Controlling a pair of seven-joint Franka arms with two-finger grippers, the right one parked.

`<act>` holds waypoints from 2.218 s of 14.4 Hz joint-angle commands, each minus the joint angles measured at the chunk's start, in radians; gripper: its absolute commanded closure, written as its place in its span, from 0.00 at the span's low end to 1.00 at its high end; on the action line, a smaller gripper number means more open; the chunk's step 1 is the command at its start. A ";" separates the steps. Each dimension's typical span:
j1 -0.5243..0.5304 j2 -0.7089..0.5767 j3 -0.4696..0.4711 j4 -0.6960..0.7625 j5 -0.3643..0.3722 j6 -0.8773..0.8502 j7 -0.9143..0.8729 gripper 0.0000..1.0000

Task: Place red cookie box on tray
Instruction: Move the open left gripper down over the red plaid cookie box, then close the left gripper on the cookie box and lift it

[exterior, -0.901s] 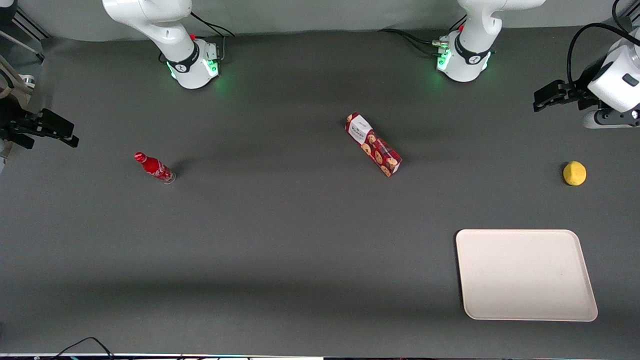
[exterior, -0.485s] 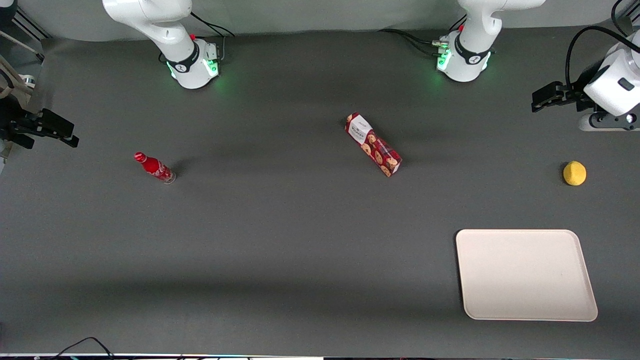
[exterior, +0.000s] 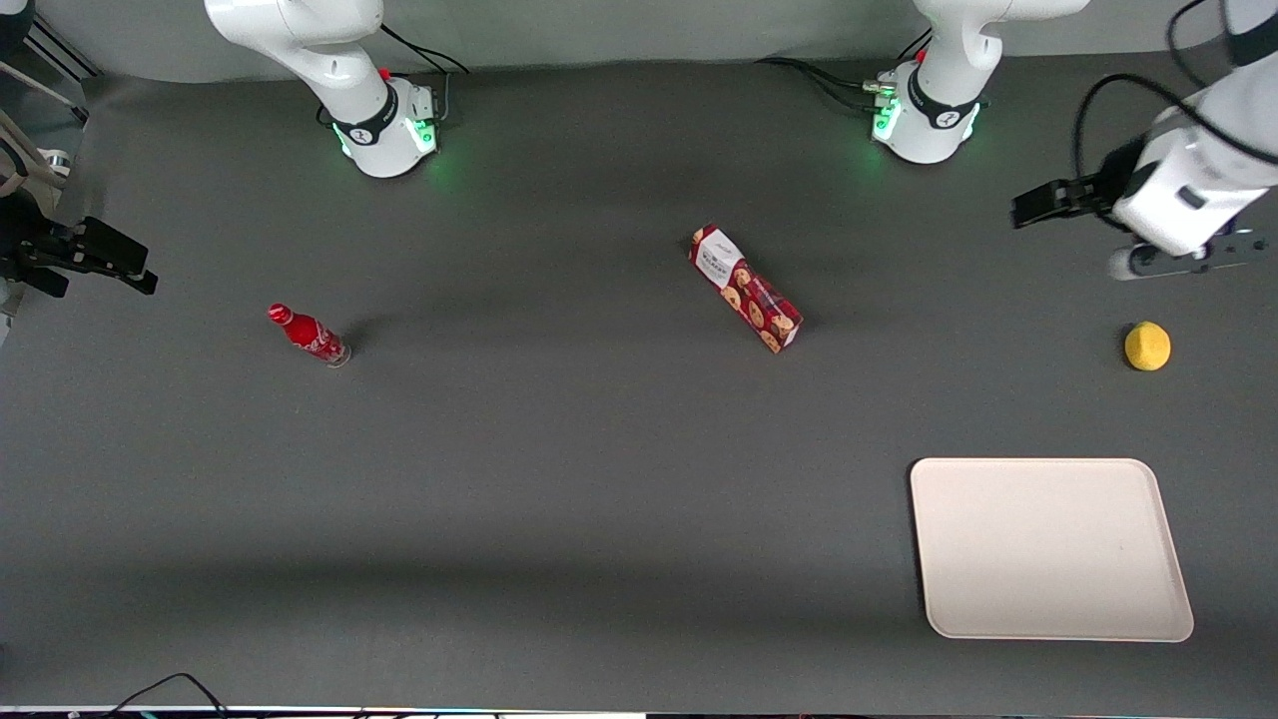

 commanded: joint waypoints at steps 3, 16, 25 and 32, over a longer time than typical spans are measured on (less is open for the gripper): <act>-0.015 0.103 -0.239 -0.095 -0.076 0.192 -0.590 0.00; -0.126 0.411 -0.391 -0.459 -0.020 0.935 -0.944 0.00; -0.140 0.423 -0.427 -0.525 0.016 1.002 -1.011 1.00; -0.052 0.336 -0.378 -0.368 0.016 0.738 -0.852 1.00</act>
